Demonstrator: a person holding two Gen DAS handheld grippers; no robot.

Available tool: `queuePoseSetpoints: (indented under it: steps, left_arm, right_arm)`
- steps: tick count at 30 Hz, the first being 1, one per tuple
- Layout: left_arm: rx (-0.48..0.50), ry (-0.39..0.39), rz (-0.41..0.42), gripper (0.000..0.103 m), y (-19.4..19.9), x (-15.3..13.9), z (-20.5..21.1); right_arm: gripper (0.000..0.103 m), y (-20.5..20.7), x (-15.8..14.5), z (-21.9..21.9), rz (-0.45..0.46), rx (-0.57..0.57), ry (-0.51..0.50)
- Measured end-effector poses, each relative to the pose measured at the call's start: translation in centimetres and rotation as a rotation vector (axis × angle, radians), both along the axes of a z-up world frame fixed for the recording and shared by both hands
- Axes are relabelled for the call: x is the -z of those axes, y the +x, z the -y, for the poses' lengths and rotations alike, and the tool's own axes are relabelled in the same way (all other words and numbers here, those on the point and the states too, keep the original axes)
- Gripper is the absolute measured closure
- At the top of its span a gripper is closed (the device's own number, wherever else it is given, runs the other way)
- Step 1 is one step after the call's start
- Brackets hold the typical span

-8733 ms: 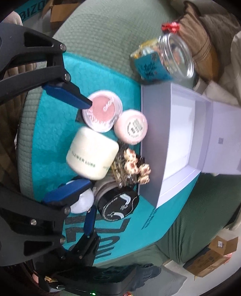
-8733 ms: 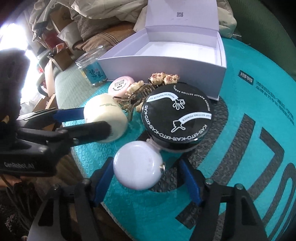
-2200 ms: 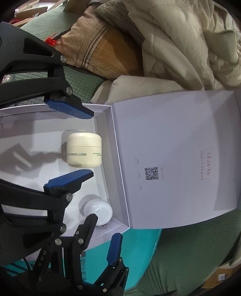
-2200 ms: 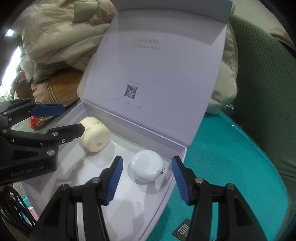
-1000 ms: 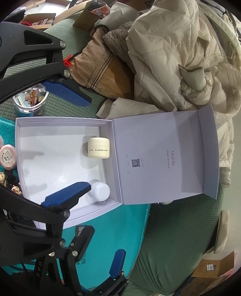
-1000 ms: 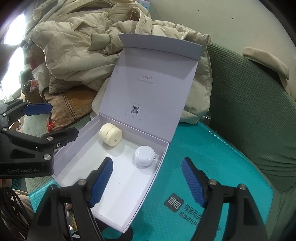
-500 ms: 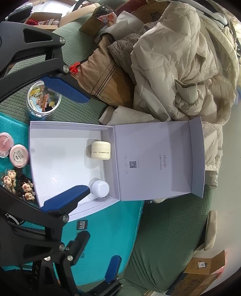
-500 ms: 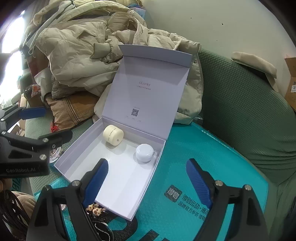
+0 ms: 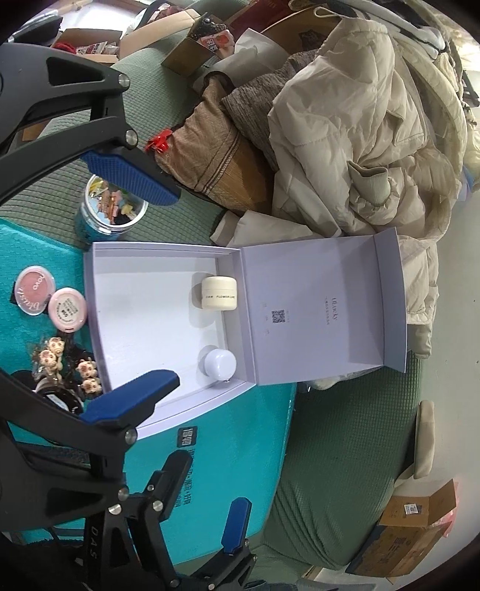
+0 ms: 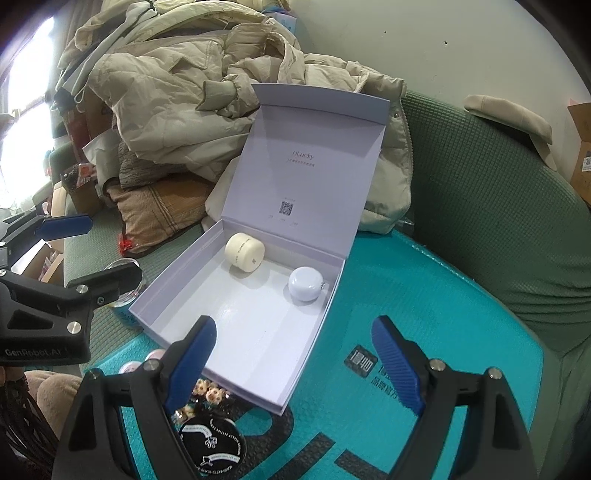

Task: Organize objects
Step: 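Withdraw both tools from the box back toward the remaining cosmetics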

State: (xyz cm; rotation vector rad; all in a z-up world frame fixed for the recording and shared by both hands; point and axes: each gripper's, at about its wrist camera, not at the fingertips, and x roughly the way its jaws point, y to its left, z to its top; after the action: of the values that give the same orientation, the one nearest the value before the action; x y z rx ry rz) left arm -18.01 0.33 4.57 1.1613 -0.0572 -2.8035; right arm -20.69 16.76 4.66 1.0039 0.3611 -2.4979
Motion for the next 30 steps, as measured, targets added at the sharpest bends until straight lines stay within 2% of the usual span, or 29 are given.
queuePoseSetpoints:
  steps: [30]
  left_arm:
    - [-0.027,0.057,0.075,0.013,5.7,4.1,-1.5]
  right_arm:
    - [0.016,5.9,4.0,-1.4,0.082,-0.023,-0.013]
